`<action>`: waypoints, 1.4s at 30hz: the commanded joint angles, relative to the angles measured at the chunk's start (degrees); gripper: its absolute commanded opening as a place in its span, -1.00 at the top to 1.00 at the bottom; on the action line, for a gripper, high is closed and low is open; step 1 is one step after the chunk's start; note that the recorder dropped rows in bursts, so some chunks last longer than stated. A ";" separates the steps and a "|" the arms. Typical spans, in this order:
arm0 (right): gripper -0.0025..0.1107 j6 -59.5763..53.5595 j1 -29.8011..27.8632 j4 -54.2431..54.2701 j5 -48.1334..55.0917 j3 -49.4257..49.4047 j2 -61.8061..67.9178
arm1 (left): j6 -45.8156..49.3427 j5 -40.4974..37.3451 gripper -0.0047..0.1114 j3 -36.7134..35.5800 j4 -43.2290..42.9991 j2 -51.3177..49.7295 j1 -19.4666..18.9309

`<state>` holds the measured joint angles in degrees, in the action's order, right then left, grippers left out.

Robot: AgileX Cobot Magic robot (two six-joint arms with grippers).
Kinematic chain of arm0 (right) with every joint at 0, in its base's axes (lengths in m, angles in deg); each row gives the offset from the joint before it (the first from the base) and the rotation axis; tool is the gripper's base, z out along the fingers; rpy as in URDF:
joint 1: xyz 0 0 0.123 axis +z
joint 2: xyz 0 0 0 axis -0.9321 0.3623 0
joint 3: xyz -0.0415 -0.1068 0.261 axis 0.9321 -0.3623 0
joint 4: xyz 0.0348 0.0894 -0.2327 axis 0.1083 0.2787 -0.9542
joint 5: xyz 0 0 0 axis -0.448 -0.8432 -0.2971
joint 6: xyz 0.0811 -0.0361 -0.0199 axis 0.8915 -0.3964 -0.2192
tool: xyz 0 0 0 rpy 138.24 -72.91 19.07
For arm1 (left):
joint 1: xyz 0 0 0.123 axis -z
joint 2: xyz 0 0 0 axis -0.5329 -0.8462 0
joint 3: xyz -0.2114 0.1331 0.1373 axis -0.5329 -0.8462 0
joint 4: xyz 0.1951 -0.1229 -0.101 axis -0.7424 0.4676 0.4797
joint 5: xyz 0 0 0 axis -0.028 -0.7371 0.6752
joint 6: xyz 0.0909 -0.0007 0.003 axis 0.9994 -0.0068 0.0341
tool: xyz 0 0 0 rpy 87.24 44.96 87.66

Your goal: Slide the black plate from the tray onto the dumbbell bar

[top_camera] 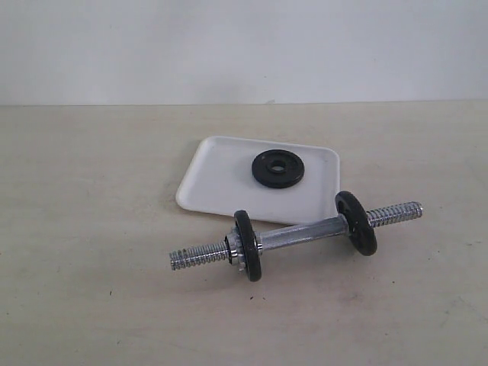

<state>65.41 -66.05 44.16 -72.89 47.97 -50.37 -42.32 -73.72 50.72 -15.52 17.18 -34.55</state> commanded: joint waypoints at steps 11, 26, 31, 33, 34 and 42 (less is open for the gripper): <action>0.96 -17.70 0.71 17.49 16.15 4.39 9.77 | 4.82 -26.29 0.84 13.82 3.21 -24.99 0.26; 0.96 -53.16 6.42 54.57 22.66 4.39 14.90 | 30.30 -32.12 -0.14 14.55 32.85 -59.30 10.02; 0.96 -53.16 6.42 54.57 22.94 4.39 15.80 | 27.61 -17.69 -0.17 16.93 23.56 -65.31 23.78; 0.96 -53.16 6.42 54.57 22.94 4.39 16.03 | 23.37 -7.75 -0.17 18.23 15.48 -67.59 30.01; 0.96 -53.16 6.42 54.57 22.94 4.39 16.03 | 20.70 -3.59 -0.17 18.98 11.41 -68.84 32.70; 0.96 -53.16 6.42 54.57 25.35 4.39 16.02 | 5.03 0.51 -0.17 29.32 -0.41 -84.86 42.06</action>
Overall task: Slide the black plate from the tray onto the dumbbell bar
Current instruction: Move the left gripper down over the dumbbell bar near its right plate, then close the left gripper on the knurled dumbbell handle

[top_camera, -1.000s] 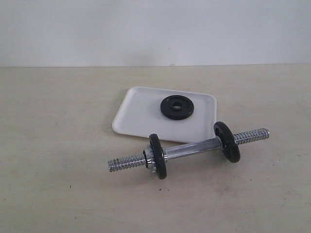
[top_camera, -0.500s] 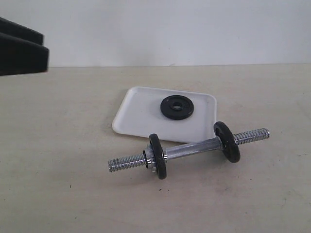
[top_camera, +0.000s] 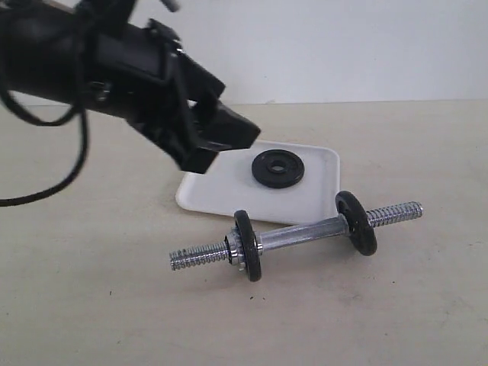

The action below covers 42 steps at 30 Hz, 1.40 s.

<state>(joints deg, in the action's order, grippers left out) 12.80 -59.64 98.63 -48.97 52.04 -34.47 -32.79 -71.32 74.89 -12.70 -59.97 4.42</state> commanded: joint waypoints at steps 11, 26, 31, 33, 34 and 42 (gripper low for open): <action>0.96 -1.17 0.01 -0.35 2.81 0.32 0.12 | -11.99 -8.23 -0.23 23.15 -13.00 -31.02 7.65; 0.96 -1.17 0.01 -0.88 3.01 0.32 0.12 | -15.80 -12.41 -0.23 33.77 -19.66 -45.47 8.77; 0.96 -1.17 0.01 -0.98 3.01 0.32 0.12 | -17.78 -12.41 -0.23 33.77 -22.66 -46.82 8.77; 0.96 -1.17 0.01 -0.98 3.01 0.32 0.12 | -17.78 -11.74 -0.23 33.77 -22.48 -46.99 8.77; 0.96 -1.17 0.01 -0.98 3.01 0.32 0.12 | -17.78 -11.13 -0.23 33.77 -22.51 -47.08 8.77; 0.96 -1.17 0.01 -0.98 3.01 0.32 0.12 | -17.78 -6.23 -0.23 33.77 -20.79 -47.52 8.77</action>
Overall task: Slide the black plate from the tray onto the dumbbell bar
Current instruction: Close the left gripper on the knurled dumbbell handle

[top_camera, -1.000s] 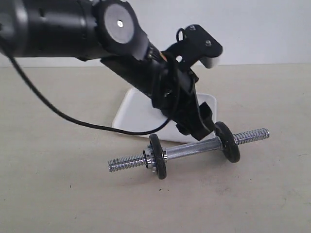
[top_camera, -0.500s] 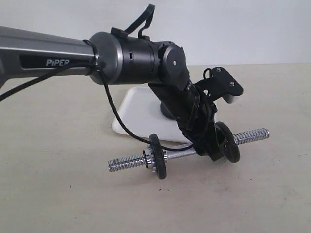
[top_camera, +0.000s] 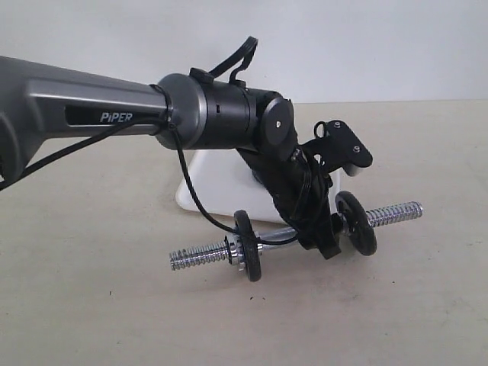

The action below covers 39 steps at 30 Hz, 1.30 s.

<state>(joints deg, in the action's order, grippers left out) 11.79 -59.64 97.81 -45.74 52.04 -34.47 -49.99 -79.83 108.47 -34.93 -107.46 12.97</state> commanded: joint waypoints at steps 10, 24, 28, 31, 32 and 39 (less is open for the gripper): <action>0.96 -0.16 0.01 -0.15 -0.55 0.32 0.12 | -0.58 1.16 -0.23 0.20 3.95 -3.24 0.22; 0.96 -0.16 0.01 -0.56 -3.23 -3.84 0.12 | -0.58 3.67 -0.23 0.20 5.15 -3.96 0.22; 0.96 -0.16 0.01 -0.56 -3.63 -3.84 0.12 | -0.58 4.84 -0.23 0.20 5.15 -3.96 0.22; 0.96 -0.16 0.01 -0.56 -3.63 -3.84 0.12 | -0.58 7.06 -0.23 0.20 5.31 -3.96 0.22; 0.96 -0.16 0.01 -0.56 -3.63 -3.84 0.12 | -0.58 7.55 -0.23 0.20 6.43 -3.96 0.22; 0.96 -0.16 0.01 -0.56 -3.63 -3.84 0.12 | -0.58 6.22 -0.23 0.20 6.68 -3.96 0.22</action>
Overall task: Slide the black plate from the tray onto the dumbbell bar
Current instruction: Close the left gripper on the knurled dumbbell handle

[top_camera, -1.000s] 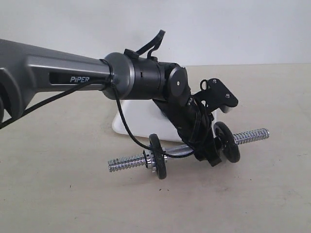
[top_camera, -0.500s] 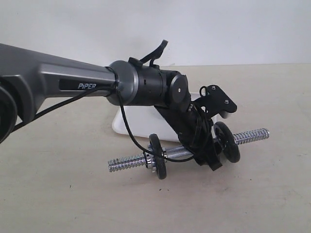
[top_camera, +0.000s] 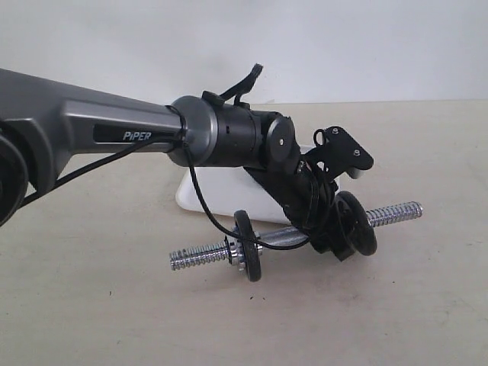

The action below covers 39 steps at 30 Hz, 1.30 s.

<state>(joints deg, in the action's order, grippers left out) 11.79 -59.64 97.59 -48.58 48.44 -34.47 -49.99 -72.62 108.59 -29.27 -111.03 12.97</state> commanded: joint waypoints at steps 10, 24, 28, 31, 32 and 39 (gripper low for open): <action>0.96 -0.16 0.01 -0.33 -0.79 -0.24 0.12 | -0.58 -5.46 -0.23 0.07 7.04 -0.38 0.22; 0.96 0.16 0.01 -0.23 0.39 -0.24 0.12 | 3.05 -7.93 -0.20 0.07 8.52 -0.38 3.75; 0.96 0.16 0.01 -0.23 1.29 -0.24 0.12 | 3.05 -5.92 -0.20 0.07 8.52 -0.38 3.83; 0.96 0.16 0.01 -0.23 2.03 -0.24 0.12 | 3.05 -4.51 -0.09 0.07 8.37 -0.38 3.89; 0.96 0.16 0.01 -0.23 2.29 -0.24 0.12 | 3.05 -4.51 -0.04 0.07 7.99 -0.38 3.89; 0.96 0.65 0.01 -0.12 2.59 -0.24 0.12 | 4.07 -6.94 0.07 0.07 7.43 -2.12 3.97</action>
<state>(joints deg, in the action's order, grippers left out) 12.01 -59.64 97.59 -46.14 48.44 -34.47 -46.34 -78.55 108.59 -21.15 -111.98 16.95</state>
